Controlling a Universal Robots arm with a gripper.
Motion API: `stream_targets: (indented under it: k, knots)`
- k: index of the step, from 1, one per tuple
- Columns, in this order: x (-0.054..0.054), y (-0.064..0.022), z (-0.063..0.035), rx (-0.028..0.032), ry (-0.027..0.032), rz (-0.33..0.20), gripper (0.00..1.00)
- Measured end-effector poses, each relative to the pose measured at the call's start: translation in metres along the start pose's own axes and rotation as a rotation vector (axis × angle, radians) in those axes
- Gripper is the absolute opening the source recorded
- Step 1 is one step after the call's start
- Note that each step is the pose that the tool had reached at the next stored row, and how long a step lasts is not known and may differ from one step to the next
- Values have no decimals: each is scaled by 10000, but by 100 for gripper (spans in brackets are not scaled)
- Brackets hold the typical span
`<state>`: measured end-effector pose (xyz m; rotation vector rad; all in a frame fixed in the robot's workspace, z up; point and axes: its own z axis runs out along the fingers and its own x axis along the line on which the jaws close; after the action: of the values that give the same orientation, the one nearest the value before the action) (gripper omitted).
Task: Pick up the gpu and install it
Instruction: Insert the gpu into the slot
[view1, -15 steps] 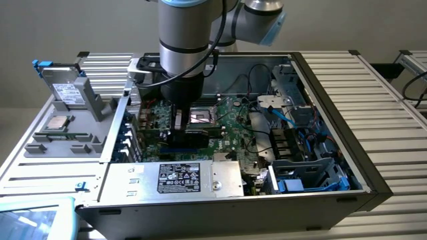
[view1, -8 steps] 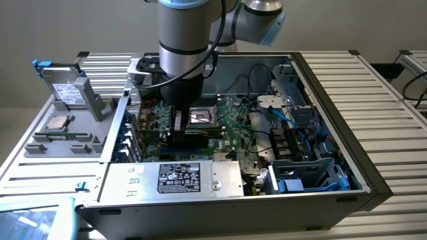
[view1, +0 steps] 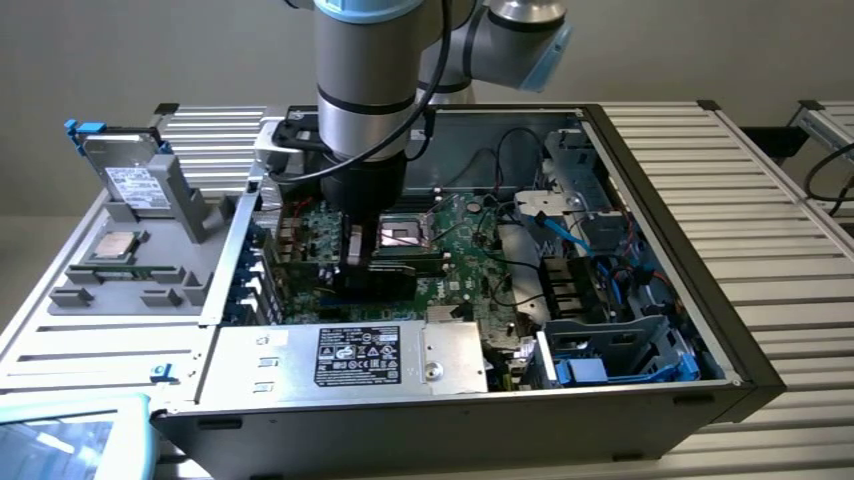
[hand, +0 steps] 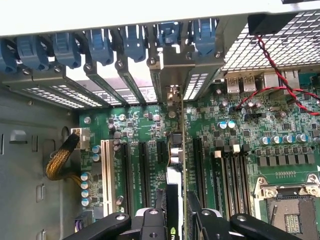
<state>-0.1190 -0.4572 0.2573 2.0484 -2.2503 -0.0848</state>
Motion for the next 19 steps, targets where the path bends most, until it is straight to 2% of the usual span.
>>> stream_targets:
  k: [3,7,10,12,19]
  knots:
    - [0,0,1,-6,-21,197,27]
    - [2,0,2,-6,-27,211,27]
    - [8,8,9,12,-61,207,27]
    - [10,11,22,30,-60,207,27]
    - [9,12,35,33,-68,207,27]
